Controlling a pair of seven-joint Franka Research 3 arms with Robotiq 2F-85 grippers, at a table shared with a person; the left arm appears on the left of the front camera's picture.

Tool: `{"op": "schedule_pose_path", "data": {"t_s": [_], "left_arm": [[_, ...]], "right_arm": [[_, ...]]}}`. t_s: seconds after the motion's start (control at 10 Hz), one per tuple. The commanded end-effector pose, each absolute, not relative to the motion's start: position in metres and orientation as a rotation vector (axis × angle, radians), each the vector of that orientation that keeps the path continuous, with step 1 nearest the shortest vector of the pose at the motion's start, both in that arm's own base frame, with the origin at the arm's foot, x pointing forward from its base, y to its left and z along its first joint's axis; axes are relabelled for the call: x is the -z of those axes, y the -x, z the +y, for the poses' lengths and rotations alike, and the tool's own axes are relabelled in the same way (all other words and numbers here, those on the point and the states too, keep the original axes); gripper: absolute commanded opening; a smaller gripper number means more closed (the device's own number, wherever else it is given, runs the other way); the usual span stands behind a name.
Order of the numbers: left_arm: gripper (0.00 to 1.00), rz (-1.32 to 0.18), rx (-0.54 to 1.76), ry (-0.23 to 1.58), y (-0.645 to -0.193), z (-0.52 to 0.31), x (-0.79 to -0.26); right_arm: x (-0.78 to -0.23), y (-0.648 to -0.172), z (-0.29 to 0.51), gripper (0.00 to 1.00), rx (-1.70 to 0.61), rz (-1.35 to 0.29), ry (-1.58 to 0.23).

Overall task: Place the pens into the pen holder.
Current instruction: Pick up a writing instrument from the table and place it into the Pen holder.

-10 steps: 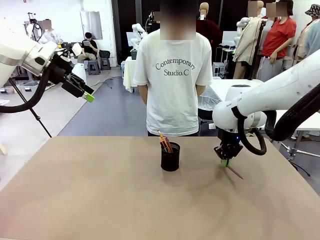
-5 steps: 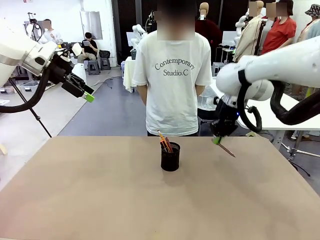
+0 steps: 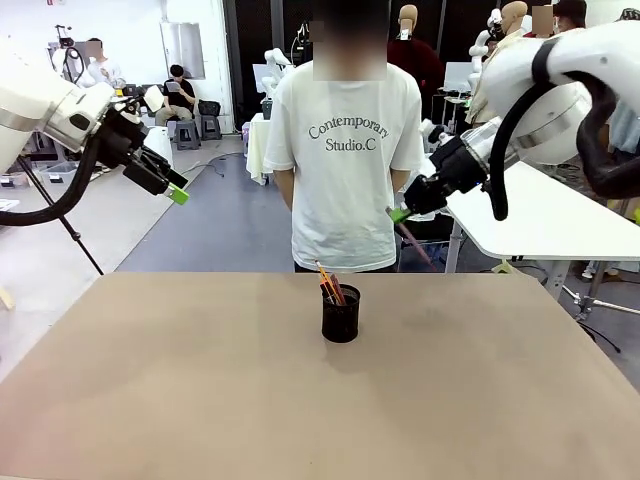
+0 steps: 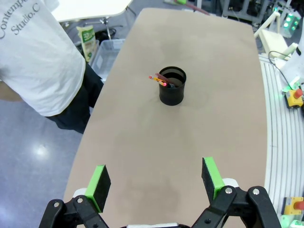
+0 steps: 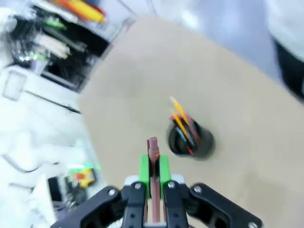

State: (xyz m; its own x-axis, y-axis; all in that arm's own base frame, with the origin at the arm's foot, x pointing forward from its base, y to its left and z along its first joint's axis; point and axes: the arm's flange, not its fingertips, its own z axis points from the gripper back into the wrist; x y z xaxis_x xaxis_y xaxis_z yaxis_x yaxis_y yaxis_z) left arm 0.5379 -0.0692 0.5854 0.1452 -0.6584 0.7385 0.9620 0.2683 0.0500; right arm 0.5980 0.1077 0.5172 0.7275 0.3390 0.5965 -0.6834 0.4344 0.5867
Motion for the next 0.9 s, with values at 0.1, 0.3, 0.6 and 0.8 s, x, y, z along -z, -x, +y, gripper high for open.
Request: {"op": "schedule_pose_path", "data": {"t_s": [0.1, 0.3, 0.6, 0.8], "left_arm": [[1.00, -0.746, 1.249, 0.492, -0.539, -0.067, -0.586], [1.00, -0.746, 1.249, 0.492, -0.539, -0.067, -0.586], [1.00, -0.746, 1.249, 0.492, -0.539, -0.067, -0.586], [1.00, -0.746, 1.249, 0.492, -0.539, -0.067, -0.586]], "right_arm": [[-0.507, -0.611, 0.079, 0.00, -0.788, -0.555, -1.274], [-0.497, -0.606, 0.073, 0.00, -0.897, -0.805, -1.196], [-0.511, -0.607, 0.077, 0.00, -0.808, -0.638, -1.215], [-0.504, -0.609, 0.073, 0.00, -0.831, -0.677, -1.221]]}}
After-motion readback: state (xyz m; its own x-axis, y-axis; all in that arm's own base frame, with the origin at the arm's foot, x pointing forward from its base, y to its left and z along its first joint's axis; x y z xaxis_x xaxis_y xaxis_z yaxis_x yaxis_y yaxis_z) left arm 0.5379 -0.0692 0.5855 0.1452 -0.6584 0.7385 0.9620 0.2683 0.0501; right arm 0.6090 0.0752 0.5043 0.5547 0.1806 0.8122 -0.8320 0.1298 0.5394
